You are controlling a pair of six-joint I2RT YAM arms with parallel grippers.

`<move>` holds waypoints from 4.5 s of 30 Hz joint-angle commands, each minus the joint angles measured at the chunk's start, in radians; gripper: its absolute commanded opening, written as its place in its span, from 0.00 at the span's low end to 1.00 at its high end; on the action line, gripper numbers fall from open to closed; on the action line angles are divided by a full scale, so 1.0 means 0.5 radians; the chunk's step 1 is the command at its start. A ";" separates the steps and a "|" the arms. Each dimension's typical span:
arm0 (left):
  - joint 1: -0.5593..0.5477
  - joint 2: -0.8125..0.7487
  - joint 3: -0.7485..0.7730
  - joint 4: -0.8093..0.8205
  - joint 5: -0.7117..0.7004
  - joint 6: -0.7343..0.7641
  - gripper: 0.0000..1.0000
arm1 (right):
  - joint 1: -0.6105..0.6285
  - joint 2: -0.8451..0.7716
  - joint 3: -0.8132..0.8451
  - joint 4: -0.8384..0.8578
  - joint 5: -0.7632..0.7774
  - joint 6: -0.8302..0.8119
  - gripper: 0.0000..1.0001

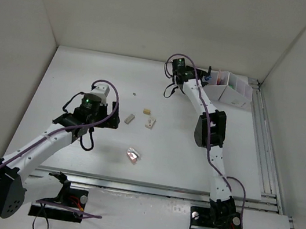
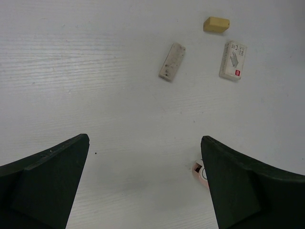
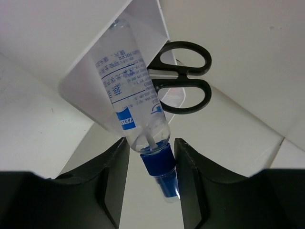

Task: Sort the stationery into containers

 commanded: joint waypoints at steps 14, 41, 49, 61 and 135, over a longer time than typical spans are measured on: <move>0.045 -0.048 -0.010 0.123 0.084 0.017 0.99 | 0.035 -0.123 -0.048 0.460 0.227 -0.280 0.43; 0.026 -0.281 0.014 -0.015 0.204 -0.048 0.99 | 0.298 -1.896 -1.951 0.582 -1.305 2.879 0.98; 0.008 -0.499 -0.105 -0.267 0.005 -0.186 0.99 | 0.764 -1.682 -2.236 0.801 -0.739 3.459 0.98; -0.011 -0.545 -0.167 -0.298 -0.134 -0.223 1.00 | 0.940 -1.145 -2.058 0.804 -0.485 3.856 0.96; 0.026 0.393 0.382 0.043 0.124 0.210 0.99 | -1.098 -1.255 -1.146 0.902 -1.984 2.390 0.92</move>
